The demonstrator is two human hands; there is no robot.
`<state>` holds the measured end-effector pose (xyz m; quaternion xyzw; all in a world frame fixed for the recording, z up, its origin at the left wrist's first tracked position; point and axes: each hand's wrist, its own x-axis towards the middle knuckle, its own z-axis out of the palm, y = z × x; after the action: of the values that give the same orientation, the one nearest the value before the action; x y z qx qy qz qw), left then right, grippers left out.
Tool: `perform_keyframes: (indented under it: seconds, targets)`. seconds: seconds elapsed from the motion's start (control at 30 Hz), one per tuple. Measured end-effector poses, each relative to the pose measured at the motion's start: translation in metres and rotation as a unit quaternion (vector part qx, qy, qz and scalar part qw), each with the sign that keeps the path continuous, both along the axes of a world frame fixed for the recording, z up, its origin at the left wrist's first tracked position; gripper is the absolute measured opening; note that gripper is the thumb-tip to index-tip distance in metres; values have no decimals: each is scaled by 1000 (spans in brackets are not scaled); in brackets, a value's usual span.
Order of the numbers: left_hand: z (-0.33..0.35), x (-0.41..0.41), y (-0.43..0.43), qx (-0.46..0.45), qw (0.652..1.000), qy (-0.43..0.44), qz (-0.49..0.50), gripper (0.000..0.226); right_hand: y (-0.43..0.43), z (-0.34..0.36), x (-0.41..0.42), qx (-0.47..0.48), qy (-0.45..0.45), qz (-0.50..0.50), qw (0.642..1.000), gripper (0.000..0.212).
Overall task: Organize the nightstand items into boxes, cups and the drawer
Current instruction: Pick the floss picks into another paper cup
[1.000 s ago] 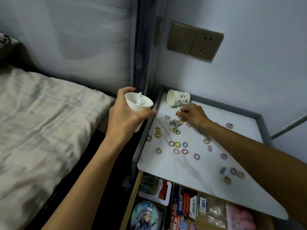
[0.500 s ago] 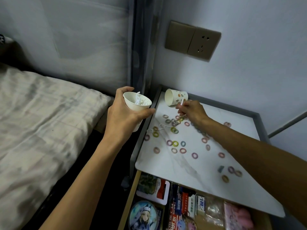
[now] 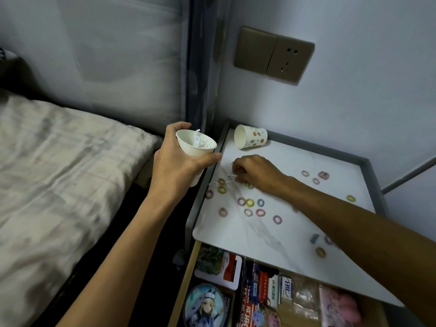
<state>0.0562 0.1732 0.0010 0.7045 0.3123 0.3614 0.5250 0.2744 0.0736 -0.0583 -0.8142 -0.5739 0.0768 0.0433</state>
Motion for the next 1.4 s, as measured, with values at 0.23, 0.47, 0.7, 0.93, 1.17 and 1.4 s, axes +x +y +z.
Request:
perform_keyframes:
  seconds: [0.23, 0.47, 0.7, 0.93, 1.17, 1.4]
  targets:
    - [0, 1, 0, -2, 1000, 2, 5, 79, 5, -9, -9, -15, -49, -34, 998, 17]
    - [2, -1, 1, -2, 1000, -3, 8, 76, 10, -6, -18, -11, 3, -86, 996, 20]
    - [3, -1, 1, -7, 1000, -7, 3, 76, 15, -14, -36, 70, 109, -94, 987, 13]
    - [2, -1, -1, -2, 1000, 1, 5, 77, 16, -11, -42, 22, 138, -124, 982, 14]
    - [3, 0, -2, -5, 1000, 1, 5, 78, -2, 5, -28, 34, 179, -192, 964, 14]
    - [3, 1, -4, -4, 1000, 6, 3, 81, -23, 26, -10, 1, 161, -103, 982, 12]
